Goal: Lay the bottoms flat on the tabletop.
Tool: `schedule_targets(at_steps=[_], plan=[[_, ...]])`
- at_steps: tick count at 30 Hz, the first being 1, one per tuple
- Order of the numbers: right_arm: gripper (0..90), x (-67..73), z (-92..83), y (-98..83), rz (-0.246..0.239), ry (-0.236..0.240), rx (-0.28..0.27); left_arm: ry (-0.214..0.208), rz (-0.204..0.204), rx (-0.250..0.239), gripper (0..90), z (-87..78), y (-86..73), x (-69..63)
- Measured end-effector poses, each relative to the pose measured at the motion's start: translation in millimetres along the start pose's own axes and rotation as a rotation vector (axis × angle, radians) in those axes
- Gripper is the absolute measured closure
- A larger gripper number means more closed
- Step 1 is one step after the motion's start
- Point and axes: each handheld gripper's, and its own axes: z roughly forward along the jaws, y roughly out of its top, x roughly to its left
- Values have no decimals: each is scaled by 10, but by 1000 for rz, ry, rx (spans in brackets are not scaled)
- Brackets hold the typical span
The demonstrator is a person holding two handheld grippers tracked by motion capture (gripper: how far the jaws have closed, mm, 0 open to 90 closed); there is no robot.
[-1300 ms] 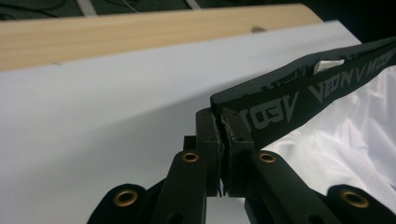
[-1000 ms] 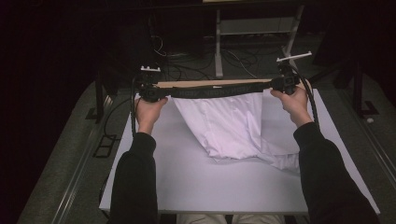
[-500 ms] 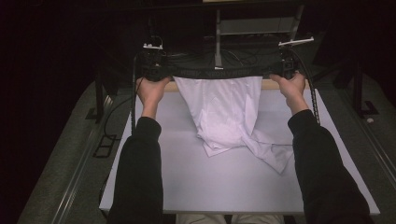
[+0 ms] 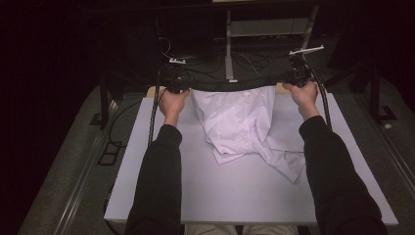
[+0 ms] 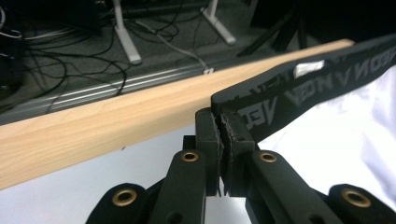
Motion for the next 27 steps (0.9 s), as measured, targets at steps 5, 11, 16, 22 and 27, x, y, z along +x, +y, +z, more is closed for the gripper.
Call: schedule_targets(at_steps=[5, 11, 16, 22, 27], plan=[[725, -38, 25, 12, -4, -13, -15, 10, -16, -54, 764, 24, 11, 1], [401, -154, 109, -186, 42, -49, -6, -56, -63, -27, 411, 158, -225, -20], [221, -122, 47, -394, -22, -9, 5, -116, -61, -2, 230, 139, -390, -24], [16, -37, -125, -594, -46, 44, -33, -192, -93, -75, 33, -27, -448, -140], [0, 54, -280, -783, -100, 33, -33, -235, -41, -94, 0, -142, -510, -298]])
